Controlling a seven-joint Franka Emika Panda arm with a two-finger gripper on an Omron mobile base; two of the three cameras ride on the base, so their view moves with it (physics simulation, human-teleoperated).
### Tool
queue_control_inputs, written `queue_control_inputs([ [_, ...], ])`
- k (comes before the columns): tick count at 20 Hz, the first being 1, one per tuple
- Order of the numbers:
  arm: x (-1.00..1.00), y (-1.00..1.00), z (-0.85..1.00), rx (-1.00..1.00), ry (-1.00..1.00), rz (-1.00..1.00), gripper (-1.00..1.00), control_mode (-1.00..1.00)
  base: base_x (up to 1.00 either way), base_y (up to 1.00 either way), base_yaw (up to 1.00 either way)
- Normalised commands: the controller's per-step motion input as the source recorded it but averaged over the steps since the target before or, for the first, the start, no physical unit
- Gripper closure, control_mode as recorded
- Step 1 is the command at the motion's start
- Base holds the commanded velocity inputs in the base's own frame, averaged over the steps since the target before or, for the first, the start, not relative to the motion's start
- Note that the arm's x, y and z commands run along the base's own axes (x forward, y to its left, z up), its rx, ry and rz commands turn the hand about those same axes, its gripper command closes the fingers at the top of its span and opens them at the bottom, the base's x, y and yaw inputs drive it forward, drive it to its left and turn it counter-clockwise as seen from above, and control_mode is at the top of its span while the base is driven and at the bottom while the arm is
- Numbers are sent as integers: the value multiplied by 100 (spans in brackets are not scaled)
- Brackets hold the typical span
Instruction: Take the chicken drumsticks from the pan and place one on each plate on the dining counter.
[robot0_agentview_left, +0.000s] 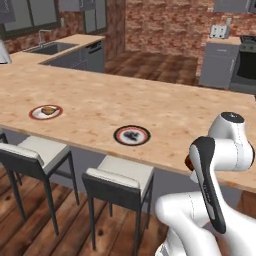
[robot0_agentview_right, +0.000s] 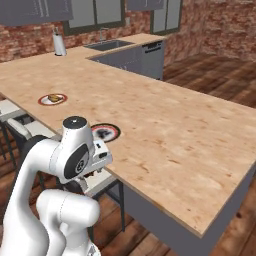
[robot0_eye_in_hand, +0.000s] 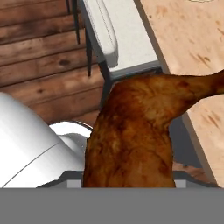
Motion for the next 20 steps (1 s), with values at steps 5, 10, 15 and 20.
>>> queue_control_inputs([
  [5,0,0,0,0,0,0,100,100,64,14,0],
  [10,69,10,2,0,-11,0,100,-100,12,2,0],
  [15,93,22,3,0,-3,0,100,-100,0,0,0],
  [20,100,46,0,0,-1,1,100,-100,0,0,0],
])
